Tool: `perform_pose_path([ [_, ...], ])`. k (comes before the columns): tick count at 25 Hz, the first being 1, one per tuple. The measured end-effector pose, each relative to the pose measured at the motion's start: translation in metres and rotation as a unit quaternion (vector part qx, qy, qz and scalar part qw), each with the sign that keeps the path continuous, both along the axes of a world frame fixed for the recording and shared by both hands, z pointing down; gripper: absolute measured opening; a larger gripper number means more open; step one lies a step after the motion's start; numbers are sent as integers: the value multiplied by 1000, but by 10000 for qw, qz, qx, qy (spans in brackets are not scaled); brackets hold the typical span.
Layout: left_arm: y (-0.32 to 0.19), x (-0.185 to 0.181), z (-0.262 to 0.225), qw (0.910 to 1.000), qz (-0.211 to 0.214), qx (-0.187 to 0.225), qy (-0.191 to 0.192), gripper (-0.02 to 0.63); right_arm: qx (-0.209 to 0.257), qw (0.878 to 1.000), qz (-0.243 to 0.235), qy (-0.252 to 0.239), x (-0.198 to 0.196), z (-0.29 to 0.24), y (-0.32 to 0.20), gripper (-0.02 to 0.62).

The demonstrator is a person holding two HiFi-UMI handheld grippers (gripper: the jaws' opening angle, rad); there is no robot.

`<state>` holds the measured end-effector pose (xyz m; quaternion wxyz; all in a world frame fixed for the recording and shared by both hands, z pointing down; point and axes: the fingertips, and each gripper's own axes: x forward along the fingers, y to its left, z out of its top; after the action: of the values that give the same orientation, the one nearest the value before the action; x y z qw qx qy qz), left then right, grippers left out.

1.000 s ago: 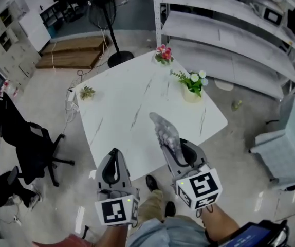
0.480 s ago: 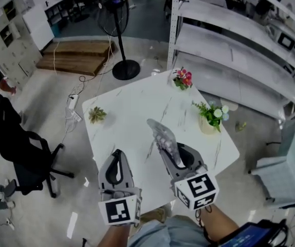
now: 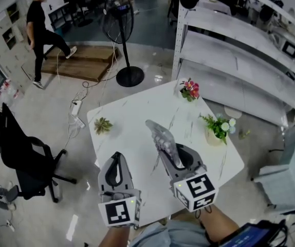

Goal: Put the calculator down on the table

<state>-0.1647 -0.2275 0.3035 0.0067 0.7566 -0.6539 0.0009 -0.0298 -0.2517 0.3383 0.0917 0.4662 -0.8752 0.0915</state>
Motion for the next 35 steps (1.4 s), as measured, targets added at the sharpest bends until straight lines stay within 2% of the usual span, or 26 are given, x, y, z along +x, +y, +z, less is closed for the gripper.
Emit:
perform_pose_path([
  [4,-10,-5,11,9999,-123,-109,-49,8,-234,9997,-106,41,-5,21,-11,146],
  [8,-17,-7,35,9990,-207,-394,-53,8,-593,9980,-194,104,-8,56,-18,146],
  [14,-29,-1,79,9962,-264,-833,-47,8,-1268,9914,-264,199,-4,122,-25,147],
  [19,-31,3,105,9935,-292,-1095,-65,8,-1662,9853,-309,238,-3,158,-23,147],
  [35,-31,1,132,9892,-451,-1397,32,8,-2253,9731,-386,292,-5,199,-12,147],
])
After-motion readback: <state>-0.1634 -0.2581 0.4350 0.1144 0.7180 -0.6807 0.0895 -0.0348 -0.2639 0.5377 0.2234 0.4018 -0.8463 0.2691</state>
